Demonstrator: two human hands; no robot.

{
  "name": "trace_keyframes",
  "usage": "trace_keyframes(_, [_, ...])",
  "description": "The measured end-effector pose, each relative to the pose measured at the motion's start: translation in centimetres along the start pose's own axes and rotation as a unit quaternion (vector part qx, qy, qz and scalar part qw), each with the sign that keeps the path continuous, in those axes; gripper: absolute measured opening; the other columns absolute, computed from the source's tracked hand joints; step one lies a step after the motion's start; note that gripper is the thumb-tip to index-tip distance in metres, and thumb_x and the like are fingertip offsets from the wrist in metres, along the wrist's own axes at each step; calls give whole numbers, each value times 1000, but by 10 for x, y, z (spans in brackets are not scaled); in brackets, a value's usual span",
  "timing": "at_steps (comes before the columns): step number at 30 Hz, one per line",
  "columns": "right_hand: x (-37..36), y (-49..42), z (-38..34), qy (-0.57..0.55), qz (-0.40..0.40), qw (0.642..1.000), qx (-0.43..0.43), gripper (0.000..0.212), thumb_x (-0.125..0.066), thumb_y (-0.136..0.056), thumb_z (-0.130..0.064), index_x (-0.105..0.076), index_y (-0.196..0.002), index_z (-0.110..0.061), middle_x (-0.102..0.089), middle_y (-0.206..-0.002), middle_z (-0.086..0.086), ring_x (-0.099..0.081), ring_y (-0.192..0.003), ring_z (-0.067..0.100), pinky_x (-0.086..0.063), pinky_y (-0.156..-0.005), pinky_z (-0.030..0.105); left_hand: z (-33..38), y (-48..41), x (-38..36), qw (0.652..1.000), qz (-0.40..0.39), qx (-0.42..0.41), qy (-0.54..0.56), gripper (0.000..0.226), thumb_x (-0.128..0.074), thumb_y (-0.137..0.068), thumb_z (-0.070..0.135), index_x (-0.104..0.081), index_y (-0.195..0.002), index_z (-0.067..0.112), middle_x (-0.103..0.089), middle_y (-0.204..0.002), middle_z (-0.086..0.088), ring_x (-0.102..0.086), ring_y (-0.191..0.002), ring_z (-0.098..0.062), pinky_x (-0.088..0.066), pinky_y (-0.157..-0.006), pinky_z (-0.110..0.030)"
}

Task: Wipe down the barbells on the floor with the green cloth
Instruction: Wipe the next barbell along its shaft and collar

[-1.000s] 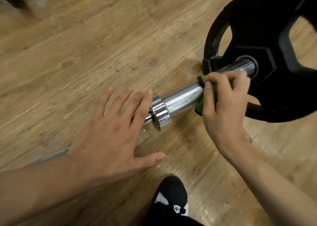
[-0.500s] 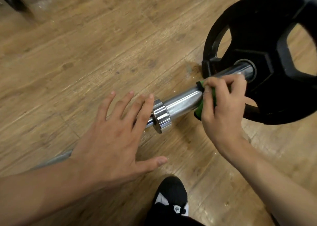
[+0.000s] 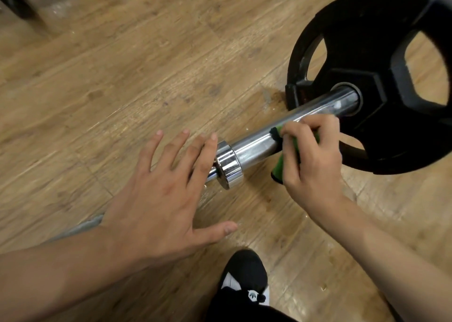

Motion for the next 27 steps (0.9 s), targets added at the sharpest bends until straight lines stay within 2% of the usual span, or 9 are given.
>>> trace_keyframes(3, [0, -11, 20, 29, 41, 996, -67, 19, -51, -105, -8, -67, -109, 1, -60, -118, 22, -52, -113, 43, -34, -102, 29, -1, 0, -1, 1000, 3, 8, -1, 112, -18, -95, 86, -23, -162, -4, -46, -155, -26, -40, -147, -45, -29, -118, -70])
trace_keyframes(6, [-11, -8, 0, -13, 62, 992, -112, 22, -47, -106, -5, -63, -119, 5, -58, -135, 23, -45, -138, 41, -29, -122, 43, -2, -2, 0, 1000, 2, 3, -2, 112, -18, -95, 86, -24, -161, -5, -47, -153, -27, -42, -145, -45, -28, -118, -70])
trace_keyframes(11, [-24, 4, -26, -38, -53, 990, 122, 31, -47, -100, -7, -69, -120, 4, -51, -148, 27, -38, -147, 38, -25, -125, 55, -5, -3, 0, 1000, 5, 11, -2, 112, -18, -95, 86, -22, -161, -5, -49, -152, -26, -44, -143, -45, -28, -118, -69])
trace_keyframes(14, [-13, -36, 31, 7, 13, 998, -61, 30, -45, -101, -8, -70, -116, -2, -46, -153, 22, -34, -149, 36, -23, -126, 56, -7, -4, 1, 1000, 4, 12, -5, 113, -19, -95, 86, -20, -162, -5, -50, -150, -27, -45, -143, -45, -28, -119, -68])
trace_keyframes(17, [-13, -46, 10, -21, 18, 986, -161, 32, -45, -96, -10, -64, -122, -7, -56, -126, 6, -47, -127, 20, -39, -111, 52, -8, -5, 1, 1000, 5, 10, -7, 114, -20, -94, 87, -18, -163, -4, -49, -152, -27, -43, -145, -45, -26, -120, -67])
trace_keyframes(20, [-22, -22, -47, -136, -91, 986, -26, 29, -49, -89, -10, -61, -115, -10, -62, -124, 12, -47, -130, 18, -26, -125, 50, -11, -5, 1, 1000, 3, 11, -6, 114, -20, -94, 87, -16, -163, -3, -48, -152, -25, -43, -145, -44, -25, -120, -65])
trace_keyframes(22, [-21, -15, -36, -96, -107, 982, 126, 25, -50, -99, -11, -68, -113, 0, -65, -129, 20, -53, -132, 28, -20, -127, 49, -11, -5, 2, 1000, 1, 9, -4, 113, -19, -95, 87, -17, -163, -3, -49, -151, -25, -44, -144, -44, -26, -120, -65])
trace_keyframes(23, [-18, -20, -14, -69, -93, 985, 127, 27, -49, -103, -13, -70, -114, 1, -64, -133, 20, -53, -134, 32, -19, -127, 50, -12, -5, 3, 1000, -1, 9, -3, 113, -19, -95, 87, -18, -163, -4, -50, -150, -25, -44, -144, -44, -26, -119, -65])
trace_keyframes(27, [1, -48, 48, 10, 2, 997, -76, 29, -48, -107, -19, -71, -121, -9, -60, -141, 12, -49, -137, 25, -22, -125, 45, -11, -7, 3, 1000, -1, 6, -7, 113, -19, -95, 87, -18, -163, -4, -50, -151, -25, -44, -144, -44, -27, -119, -65])
Point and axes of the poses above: each hand's wrist, its own y-axis away from the middle knuckle, its own x-axis out of the back of the hand, z = x × y, the point moved 2 cm from there along -y, towards the middle knuckle
